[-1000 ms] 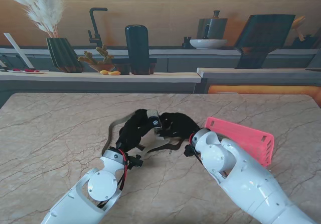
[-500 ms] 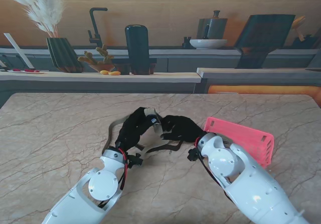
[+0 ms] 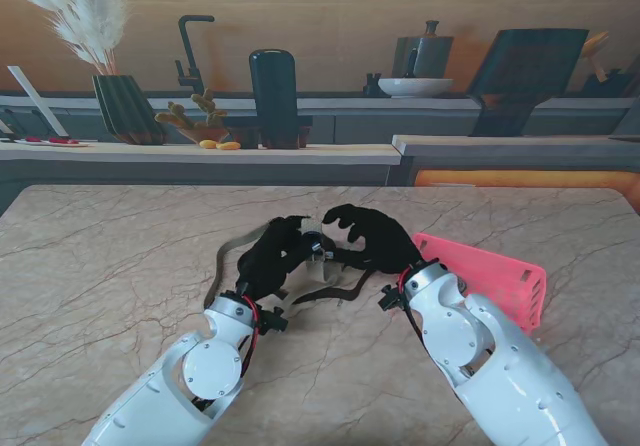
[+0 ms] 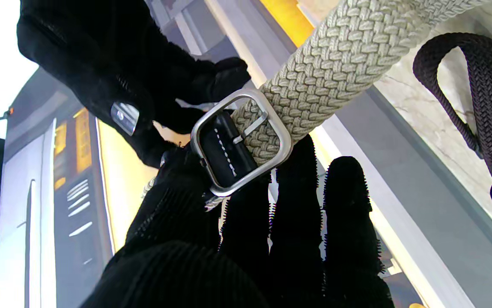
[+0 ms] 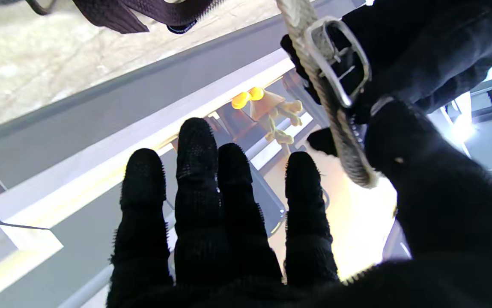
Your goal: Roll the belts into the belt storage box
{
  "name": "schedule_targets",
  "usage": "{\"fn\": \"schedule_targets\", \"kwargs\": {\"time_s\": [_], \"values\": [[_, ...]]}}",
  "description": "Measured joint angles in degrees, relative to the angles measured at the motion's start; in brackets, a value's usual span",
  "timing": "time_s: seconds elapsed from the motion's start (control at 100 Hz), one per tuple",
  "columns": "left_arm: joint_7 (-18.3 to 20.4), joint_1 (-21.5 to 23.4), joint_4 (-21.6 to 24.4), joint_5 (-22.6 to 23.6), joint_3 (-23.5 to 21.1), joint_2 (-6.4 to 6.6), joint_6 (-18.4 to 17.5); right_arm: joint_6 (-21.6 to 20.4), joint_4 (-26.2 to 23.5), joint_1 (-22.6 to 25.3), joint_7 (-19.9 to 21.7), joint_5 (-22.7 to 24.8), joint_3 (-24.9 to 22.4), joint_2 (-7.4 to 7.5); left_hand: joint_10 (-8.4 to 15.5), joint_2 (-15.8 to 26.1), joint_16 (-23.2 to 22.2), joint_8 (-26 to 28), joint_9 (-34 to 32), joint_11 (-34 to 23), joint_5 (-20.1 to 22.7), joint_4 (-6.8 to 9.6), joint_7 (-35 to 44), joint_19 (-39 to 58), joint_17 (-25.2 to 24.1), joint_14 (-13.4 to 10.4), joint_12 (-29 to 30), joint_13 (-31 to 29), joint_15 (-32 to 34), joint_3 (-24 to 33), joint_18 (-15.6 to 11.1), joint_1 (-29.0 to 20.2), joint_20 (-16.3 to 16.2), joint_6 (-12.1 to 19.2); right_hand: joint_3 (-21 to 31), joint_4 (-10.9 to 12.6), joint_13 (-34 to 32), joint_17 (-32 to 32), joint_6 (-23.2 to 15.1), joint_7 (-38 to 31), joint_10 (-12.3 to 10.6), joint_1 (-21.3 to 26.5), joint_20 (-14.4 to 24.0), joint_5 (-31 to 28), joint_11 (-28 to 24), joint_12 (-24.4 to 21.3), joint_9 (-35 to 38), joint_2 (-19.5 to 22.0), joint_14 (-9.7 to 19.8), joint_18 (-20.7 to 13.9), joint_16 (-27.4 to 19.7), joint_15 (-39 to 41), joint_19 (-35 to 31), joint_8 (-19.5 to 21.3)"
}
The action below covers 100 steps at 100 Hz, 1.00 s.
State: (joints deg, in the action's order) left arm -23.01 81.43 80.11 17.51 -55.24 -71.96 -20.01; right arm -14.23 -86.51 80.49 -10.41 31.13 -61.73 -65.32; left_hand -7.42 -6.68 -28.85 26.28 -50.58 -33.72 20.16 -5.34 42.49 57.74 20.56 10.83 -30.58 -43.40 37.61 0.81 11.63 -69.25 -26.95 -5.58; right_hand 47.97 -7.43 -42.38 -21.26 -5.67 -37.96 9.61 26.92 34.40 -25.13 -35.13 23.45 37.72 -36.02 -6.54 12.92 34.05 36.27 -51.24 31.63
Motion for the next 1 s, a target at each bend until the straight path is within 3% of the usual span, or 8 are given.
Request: {"fn": "schedule_targets", "kwargs": {"time_s": [0.16, 0.23, 0.35, 0.44, 0.68, 0.84, 0.9, 1.0], "values": [[-1.25, -0.33, -0.65, 3.47, 0.26, 0.28, -0.64, 0.24, -0.28, -0.99, -0.34, 0.84, 1.02, -0.28, 0.05, 0.05, -0.04, -4.60, -0.53, 0.00, -7.49, 1.29, -7.03, 0.02, 0.13, 0.00, -0.64, -0.04, 0.01, 0.72, 0.00, 0.00, -0.05, -1.11, -6.82, 0.00, 0.53, 0.00, 6.30, 3.79, -0.01, -0.61, 0.00, 2.06, -0.85, 0.00, -0.72, 0.24, 0.12, -0.01, -0.31, -0.01, 0.01, -2.30], [-1.53, -0.44, -0.87, 4.28, 0.40, 0.43, -0.71, 1.47, -0.84, -1.19, -0.35, 0.75, 1.40, -0.30, 0.08, 0.05, -0.04, -7.54, -0.54, 0.30, -7.60, 1.29, -11.56, 0.02, 0.17, 0.00, -0.58, -0.51, 0.01, 2.04, 0.00, 0.00, -0.06, -1.11, -9.80, -0.09, 0.52, -0.04, 7.41, 4.86, 0.13, -1.36, 0.00, 2.06, -1.47, 0.00, -0.68, 1.02, 0.12, -0.01, -0.31, -0.01, 0.01, -2.56], [-1.57, -0.74, -1.30, 4.52, 0.78, 0.62, -0.78, 3.22, -1.41, -1.55, -0.34, -2.01, 2.08, -0.60, 0.13, -0.02, 0.02, -12.50, -1.08, 1.18, -7.60, 1.29, -19.10, 0.03, 0.36, 0.00, 0.86, -0.62, 0.01, 4.91, 0.00, 1.34, -0.06, -0.84, -8.48, 0.12, 0.27, -0.70, 9.24, 5.76, 0.47, -1.21, 0.00, 1.36, -2.96, 0.04, 1.26, 1.81, 0.11, -0.01, -0.31, 1.59, -0.27, -2.94], [-1.99, -0.85, -1.66, 5.29, 0.88, 0.65, -0.79, 3.68, -1.47, -1.92, -0.12, -2.40, 2.42, -0.77, 0.21, -1.29, 0.53, -14.90, -1.11, 1.45, -7.60, 1.29, -23.57, 0.10, 0.65, 0.00, 1.67, -0.72, 0.01, 7.93, -0.06, 2.34, -0.06, -0.83, -4.14, 0.12, -0.20, -0.92, 9.70, 7.51, 0.47, -1.18, 0.00, 1.34, -3.03, 0.07, 1.90, 1.81, 0.12, -0.01, -0.31, 2.15, -0.65, -3.20], [-1.81, -0.91, -2.46, 5.57, 0.78, 1.04, -0.98, 4.54, -1.27, -3.27, 4.13, -7.62, 3.16, -0.73, 0.16, -3.04, 0.59, -15.51, -1.80, 2.07, -7.64, 1.29, -24.33, 0.75, 1.39, 0.00, 2.32, -1.46, 0.01, 12.11, -0.11, 4.55, -0.06, -1.18, 4.54, 0.09, -2.58, -1.47, 13.42, 8.51, 0.42, 0.14, 0.00, 0.41, -3.00, 0.39, 7.55, 1.32, 0.05, -0.01, -0.01, 3.25, -0.97, -3.30], [-1.83, -1.02, -3.30, 5.76, 0.82, 1.15, -1.36, 5.40, -1.36, -3.52, 5.29, -6.43, 3.50, -0.37, 0.16, -3.08, 0.59, -15.30, -1.80, 2.07, -7.58, 1.29, -24.33, 0.75, 1.40, 0.00, 2.33, -1.46, 0.01, 12.59, -0.11, 4.73, -0.06, -1.83, 3.78, 0.09, -2.55, -1.46, 13.74, 11.33, 0.40, 0.42, 0.00, -0.16, -3.02, 0.81, 7.81, -0.04, -0.15, 0.01, 0.43, 3.41, -0.98, -4.16], [-1.96, -1.06, -3.51, 6.04, 0.83, 1.15, -1.37, 6.44, -1.46, -3.48, 3.55, -3.23, 3.98, -0.36, 0.16, -3.08, 0.72, -15.45, -1.80, 2.07, -7.54, 1.29, -24.55, 0.75, 1.42, 0.00, 2.33, -1.46, 0.01, 12.61, -0.11, 4.73, -0.06, -1.60, 1.90, 0.09, -2.40, -1.43, 11.77, 11.11, 0.53, -0.03, -0.01, -0.21, -3.03, 1.37, 5.86, -0.04, -0.16, 0.03, 0.48, 3.41, -0.98, -3.88], [-2.14, -1.25, -3.42, 6.18, 0.70, 1.02, -1.64, 7.46, -1.18, -2.47, -4.77, 4.19, 4.43, -0.94, 0.16, -3.09, 0.74, -17.09, -1.80, 2.07, -8.23, 1.29, -29.26, 0.75, 1.44, 0.00, 2.33, -1.46, 0.01, 12.97, -0.11, 5.02, -0.06, 5.02, -1.44, 0.04, 0.65, -0.05, 7.45, 6.60, 0.80, -0.65, -0.01, -1.74, -3.04, 1.40, 2.19, 0.00, -0.35, 0.04, 0.49, 3.48, -0.98, -1.79]]}}
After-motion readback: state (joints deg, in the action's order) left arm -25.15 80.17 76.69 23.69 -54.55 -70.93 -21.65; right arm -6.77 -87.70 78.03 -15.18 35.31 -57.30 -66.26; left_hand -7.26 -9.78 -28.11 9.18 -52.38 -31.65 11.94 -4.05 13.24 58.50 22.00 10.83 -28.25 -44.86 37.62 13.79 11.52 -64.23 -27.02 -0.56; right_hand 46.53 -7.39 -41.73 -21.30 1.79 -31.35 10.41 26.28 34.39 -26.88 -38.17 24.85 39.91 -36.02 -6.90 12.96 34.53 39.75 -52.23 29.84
